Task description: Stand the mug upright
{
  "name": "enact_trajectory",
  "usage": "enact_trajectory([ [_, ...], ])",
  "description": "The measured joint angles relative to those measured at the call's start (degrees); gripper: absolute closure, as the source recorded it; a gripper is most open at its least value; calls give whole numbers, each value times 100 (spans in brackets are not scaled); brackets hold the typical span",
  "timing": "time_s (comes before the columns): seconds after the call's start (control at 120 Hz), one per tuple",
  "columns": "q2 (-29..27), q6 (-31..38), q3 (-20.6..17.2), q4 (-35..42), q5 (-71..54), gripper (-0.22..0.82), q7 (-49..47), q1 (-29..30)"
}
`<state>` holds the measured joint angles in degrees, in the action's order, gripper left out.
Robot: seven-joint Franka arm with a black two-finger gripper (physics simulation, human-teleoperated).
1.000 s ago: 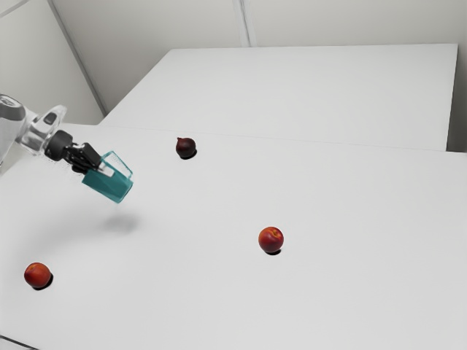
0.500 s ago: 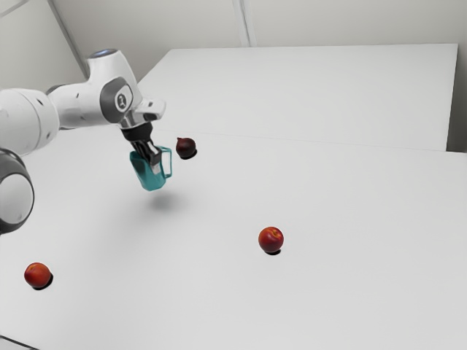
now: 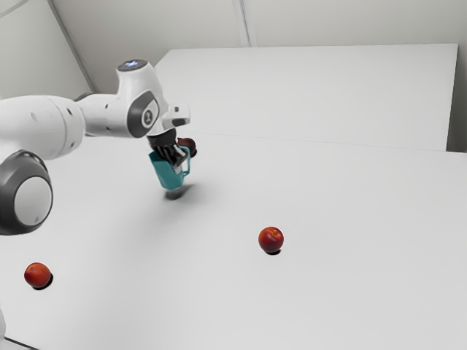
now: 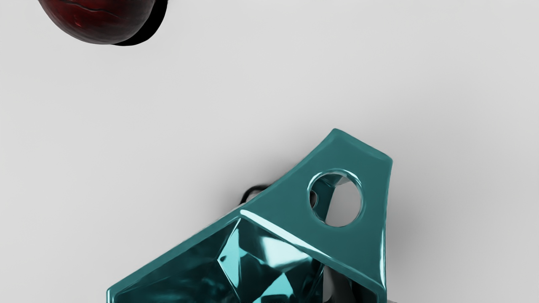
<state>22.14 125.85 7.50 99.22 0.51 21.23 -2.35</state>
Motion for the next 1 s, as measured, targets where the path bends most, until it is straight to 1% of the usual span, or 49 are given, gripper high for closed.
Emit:
enact_trajectory([
  [0.167,115,214,-11,56,24,77,-398,0],
  [0.383,238,327,-12,80,43,76,-783,-3],
  [0.55,233,432,-12,174,59,40,-1007,1],
  [0.658,218,459,-12,178,61,24,-1130,5],
  [0.75,159,455,-12,171,62,16,-1219,1],
  [0.85,-42,370,-12,171,62,10,-1301,2],
  [0.925,-334,166,-16,171,58,7,-1358,2],
  [1.0,-728,-198,-44,158,52,5,-1411,-12],
])
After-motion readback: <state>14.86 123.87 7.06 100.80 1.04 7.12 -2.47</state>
